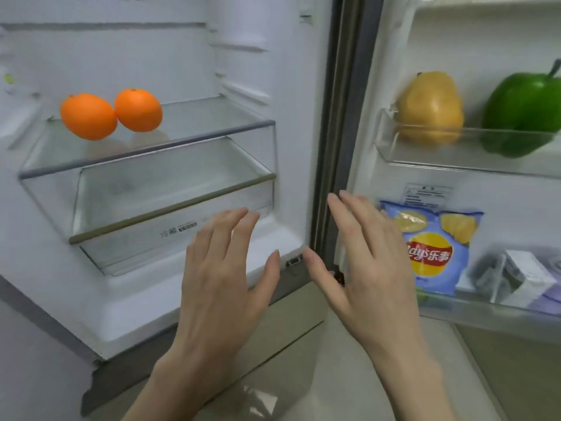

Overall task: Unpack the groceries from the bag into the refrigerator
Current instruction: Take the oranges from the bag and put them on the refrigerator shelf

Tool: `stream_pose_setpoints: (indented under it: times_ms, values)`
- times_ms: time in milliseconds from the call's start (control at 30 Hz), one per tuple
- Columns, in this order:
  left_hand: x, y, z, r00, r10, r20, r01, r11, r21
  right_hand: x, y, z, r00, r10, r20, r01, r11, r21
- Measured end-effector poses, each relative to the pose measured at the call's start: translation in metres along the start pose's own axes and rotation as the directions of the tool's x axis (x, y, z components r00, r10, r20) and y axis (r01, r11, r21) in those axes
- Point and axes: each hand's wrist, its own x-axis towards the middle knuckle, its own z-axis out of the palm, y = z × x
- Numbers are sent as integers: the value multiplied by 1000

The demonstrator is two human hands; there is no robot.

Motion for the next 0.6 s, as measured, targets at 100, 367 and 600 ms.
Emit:
stream_pose_setpoints:
  times_ms: [100,367,600]
  values:
    - [-10,23,6,999,49,14,-47,996,-75,-24,3,-25,999,41,4,-41,997,-69]
    - [-26,55,30,970,232,67,-206,941,-270,-78,0,-82,968,249,-44,-250,917,-311]
    - [-47,105,51,896,432,97,-333,802,-496,-146,-13,-128,857,480,-186,-498,682,-536]
